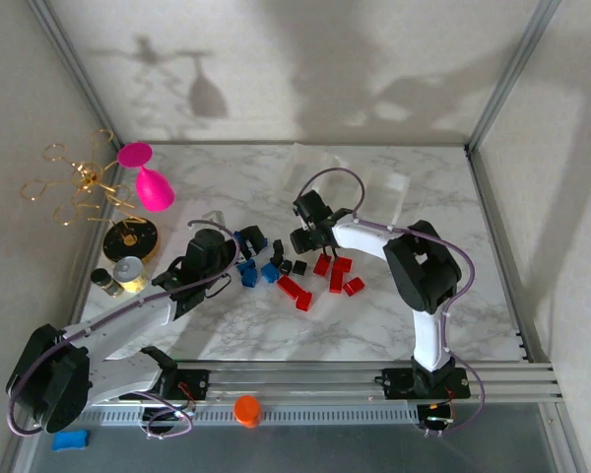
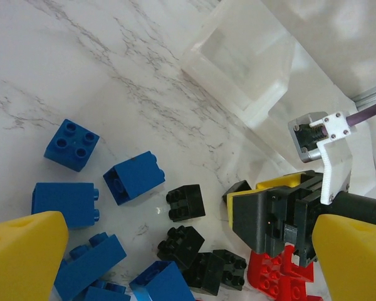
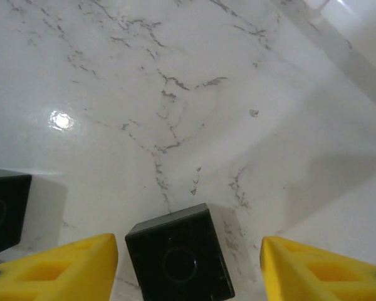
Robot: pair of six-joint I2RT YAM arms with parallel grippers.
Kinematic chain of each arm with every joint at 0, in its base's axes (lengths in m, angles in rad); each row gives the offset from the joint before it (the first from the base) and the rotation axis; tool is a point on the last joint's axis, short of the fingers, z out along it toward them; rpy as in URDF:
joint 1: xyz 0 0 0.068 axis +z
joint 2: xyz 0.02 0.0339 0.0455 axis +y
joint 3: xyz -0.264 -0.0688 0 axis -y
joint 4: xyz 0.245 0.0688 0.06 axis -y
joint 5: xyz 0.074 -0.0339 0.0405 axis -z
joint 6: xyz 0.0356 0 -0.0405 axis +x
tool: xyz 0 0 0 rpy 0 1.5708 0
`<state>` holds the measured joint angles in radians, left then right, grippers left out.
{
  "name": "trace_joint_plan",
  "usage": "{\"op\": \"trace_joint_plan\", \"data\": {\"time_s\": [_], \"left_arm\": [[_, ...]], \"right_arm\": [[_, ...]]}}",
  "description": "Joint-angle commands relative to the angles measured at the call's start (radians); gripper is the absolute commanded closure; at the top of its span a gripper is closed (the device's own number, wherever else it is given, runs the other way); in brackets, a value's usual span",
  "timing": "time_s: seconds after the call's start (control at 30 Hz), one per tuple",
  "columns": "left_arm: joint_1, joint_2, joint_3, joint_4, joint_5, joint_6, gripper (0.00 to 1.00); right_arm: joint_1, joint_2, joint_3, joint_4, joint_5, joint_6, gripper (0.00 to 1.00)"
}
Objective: Sort the legos into containers by color
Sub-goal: Pick up the lego from the center of the table.
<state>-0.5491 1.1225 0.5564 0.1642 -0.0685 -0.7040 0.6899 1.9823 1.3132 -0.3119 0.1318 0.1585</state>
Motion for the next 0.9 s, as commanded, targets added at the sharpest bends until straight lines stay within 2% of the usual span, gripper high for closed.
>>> {"op": "trace_joint_plan", "data": {"time_s": [0.0,0.33,0.57,0.87], "left_arm": [[-0.008,0.011,0.041,0.017,-0.033,0.009,0.0],[-0.006,0.037,0.069,0.01,-0.027,0.011,0.0],[0.01,0.049,0.114,0.003,-0.012,0.021,0.0],[0.057,0.094,0.201,-0.018,-0.002,0.038,0.0]], "right_arm": [[-0.001,0.031,0.043,-0.021,0.01,-0.028,0.44],[-0.001,0.043,0.075,-0.041,0.005,-0.054,0.69],[-0.027,0.0,0.139,0.005,-0.013,-0.025,0.73],[-0.067,0.125,0.367,0.065,0.075,0.042,0.81]]}}
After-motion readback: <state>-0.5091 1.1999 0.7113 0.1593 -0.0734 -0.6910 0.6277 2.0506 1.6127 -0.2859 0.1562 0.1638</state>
